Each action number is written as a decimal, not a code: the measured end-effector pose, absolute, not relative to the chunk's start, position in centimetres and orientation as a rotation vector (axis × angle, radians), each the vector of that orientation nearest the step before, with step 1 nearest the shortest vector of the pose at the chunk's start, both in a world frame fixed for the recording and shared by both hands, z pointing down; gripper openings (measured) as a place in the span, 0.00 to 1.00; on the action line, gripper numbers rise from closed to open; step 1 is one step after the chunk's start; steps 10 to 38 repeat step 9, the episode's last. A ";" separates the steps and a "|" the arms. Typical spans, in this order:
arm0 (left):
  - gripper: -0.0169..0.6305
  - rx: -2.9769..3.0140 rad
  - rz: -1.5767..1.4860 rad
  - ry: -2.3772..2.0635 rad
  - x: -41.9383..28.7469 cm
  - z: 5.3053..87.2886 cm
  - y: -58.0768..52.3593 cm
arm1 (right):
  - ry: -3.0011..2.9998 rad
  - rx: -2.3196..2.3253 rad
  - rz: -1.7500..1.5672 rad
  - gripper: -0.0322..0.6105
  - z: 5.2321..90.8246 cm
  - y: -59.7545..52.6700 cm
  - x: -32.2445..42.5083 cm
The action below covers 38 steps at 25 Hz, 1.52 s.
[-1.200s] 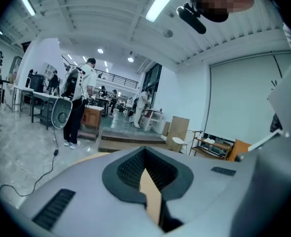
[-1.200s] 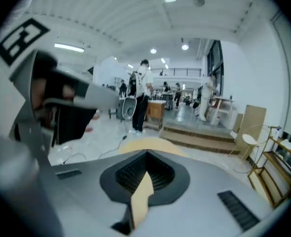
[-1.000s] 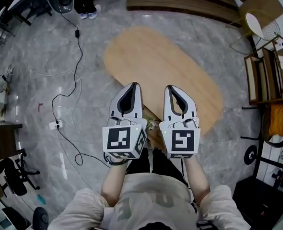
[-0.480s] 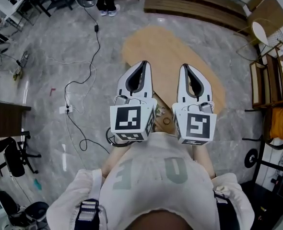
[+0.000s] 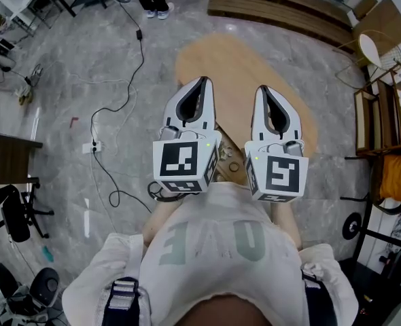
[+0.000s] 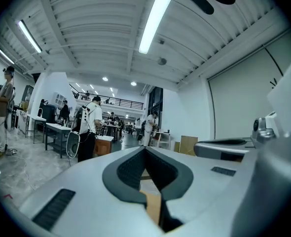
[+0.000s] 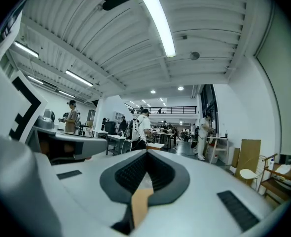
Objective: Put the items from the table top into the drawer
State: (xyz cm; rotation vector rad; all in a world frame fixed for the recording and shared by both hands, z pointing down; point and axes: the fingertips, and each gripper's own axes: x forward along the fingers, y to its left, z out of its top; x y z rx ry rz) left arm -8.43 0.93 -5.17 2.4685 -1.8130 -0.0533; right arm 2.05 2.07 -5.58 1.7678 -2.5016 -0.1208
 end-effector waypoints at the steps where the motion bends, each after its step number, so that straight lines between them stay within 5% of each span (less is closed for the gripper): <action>1: 0.04 2.466 -0.052 -1.818 -8.3 -5.2 1.2 | -2.506 1.768 -0.120 0.06 -5.6 2.2 2.1; 38: 0.04 2.461 -0.043 -1.853 -7.9 -5.5 2.4 | -2.537 1.736 -0.107 0.06 -5.5 3.2 2.3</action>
